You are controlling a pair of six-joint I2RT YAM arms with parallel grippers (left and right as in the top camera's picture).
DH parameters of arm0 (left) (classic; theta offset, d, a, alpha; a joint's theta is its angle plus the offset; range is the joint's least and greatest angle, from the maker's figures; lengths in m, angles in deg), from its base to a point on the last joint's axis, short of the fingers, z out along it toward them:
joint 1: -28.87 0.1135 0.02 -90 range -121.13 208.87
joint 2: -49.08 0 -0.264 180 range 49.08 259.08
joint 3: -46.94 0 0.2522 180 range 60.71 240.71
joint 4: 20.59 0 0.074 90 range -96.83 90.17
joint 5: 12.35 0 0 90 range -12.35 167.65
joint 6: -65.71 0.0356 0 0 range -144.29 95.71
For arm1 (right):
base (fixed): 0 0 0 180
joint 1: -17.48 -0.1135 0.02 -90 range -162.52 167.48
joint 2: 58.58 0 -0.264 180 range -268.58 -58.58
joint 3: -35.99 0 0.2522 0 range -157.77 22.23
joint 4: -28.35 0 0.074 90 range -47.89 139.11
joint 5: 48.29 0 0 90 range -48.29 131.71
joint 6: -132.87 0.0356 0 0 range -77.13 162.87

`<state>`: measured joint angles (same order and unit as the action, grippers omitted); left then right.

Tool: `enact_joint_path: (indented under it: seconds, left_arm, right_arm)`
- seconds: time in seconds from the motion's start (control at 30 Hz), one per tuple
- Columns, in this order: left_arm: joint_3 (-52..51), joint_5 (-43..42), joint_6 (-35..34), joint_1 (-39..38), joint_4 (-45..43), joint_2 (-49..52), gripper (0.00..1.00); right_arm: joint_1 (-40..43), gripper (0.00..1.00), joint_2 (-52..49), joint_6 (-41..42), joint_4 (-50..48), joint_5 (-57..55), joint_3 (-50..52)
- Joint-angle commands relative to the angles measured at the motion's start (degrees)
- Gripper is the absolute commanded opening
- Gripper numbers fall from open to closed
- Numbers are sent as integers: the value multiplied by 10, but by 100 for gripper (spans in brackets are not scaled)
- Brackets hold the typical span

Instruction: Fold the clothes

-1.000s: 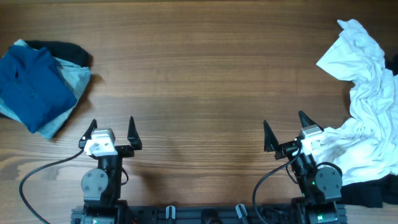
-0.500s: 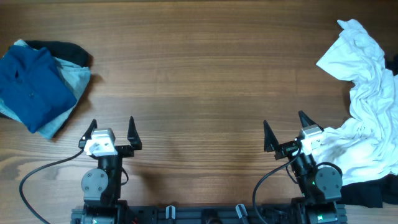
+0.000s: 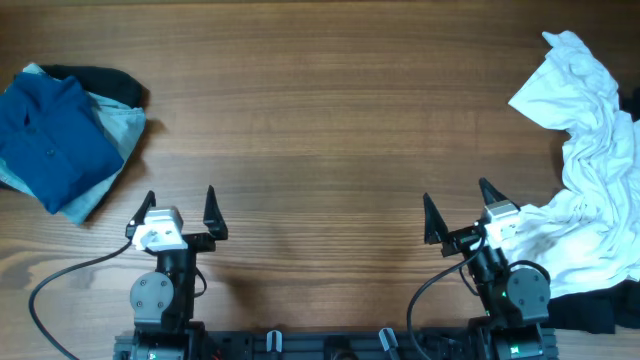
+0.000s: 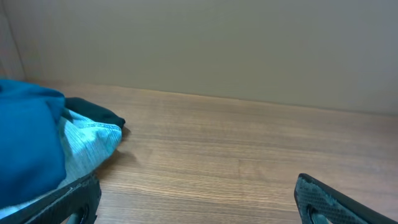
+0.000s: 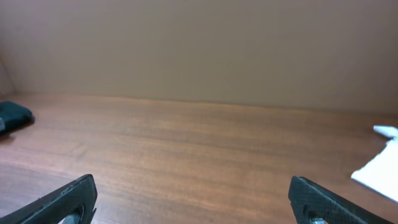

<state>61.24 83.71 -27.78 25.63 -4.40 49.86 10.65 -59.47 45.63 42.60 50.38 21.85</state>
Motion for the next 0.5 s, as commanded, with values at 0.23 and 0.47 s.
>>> enact_joint_path:
  seconds: [0.23,0.47]
  left_arm:
    - [117,-38,-80,4,136,102,100]
    - [312,-80,-90,4,263,359,100]
  right_arm:
    - [-3,100,-183,33,174,-195,-176]
    - [34,100,-497,50,316,-205,-362]
